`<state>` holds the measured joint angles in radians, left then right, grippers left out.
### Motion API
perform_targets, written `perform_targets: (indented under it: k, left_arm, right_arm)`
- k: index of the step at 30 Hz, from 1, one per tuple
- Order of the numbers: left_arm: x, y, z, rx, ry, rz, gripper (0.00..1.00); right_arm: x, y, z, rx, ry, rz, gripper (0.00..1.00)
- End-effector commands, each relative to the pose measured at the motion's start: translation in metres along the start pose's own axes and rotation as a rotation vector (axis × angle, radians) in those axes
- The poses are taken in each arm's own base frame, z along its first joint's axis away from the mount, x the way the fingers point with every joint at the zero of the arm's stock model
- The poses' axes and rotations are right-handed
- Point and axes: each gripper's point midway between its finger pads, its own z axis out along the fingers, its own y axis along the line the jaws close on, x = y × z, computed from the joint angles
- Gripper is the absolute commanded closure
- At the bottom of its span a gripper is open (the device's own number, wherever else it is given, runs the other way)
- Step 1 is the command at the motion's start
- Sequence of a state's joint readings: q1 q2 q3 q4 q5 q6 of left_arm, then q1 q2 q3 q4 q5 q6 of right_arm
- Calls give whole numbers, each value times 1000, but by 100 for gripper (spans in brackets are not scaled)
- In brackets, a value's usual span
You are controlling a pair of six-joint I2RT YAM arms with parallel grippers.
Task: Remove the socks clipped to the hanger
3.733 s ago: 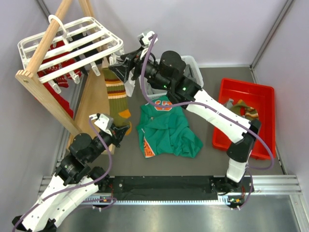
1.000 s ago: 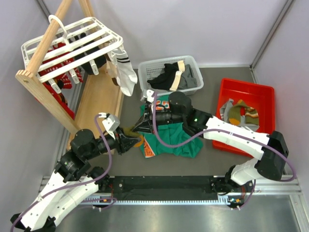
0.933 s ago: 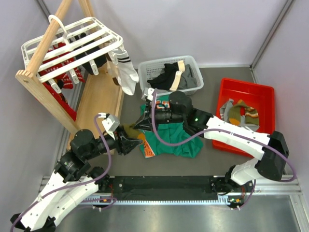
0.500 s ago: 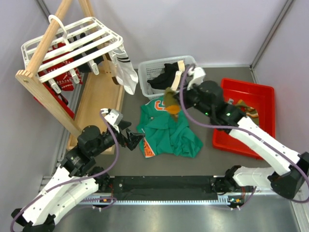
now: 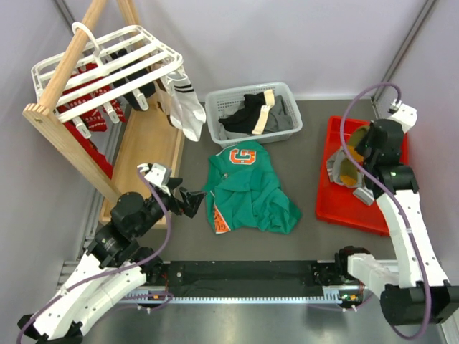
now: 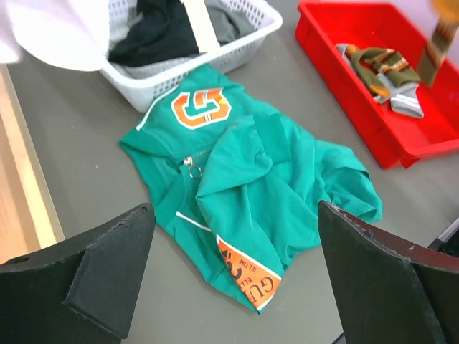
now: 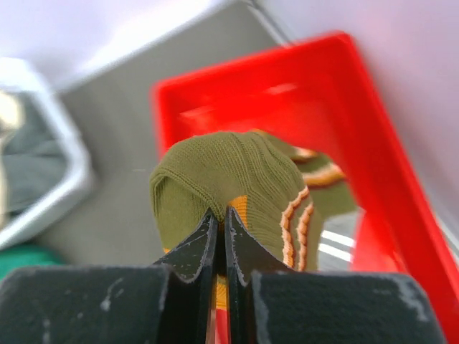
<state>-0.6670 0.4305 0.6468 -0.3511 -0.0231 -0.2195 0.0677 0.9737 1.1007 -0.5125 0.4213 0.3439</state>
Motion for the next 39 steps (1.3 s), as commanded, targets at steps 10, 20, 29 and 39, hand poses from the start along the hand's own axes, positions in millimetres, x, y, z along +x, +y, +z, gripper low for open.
perform_targets:
  k: [10,20,29,39]
  left_arm:
    - [-6,-8,2,48,-12,34,1]
    - [-21,-18,-15,92,-69,5,1]
    - [-27,-12,-24,79,-145,51,1]
    - [-26,-4,-24,37,-147,52,1]
  right_arm:
    - [42,-39,51,175,160,-8,69]
    - [-3,-19,12,39,94,9,48]
    - [-36,124,-63,-714,-54,-2,43]
    - [-55,249,-125,-1085,-187,-94,39]
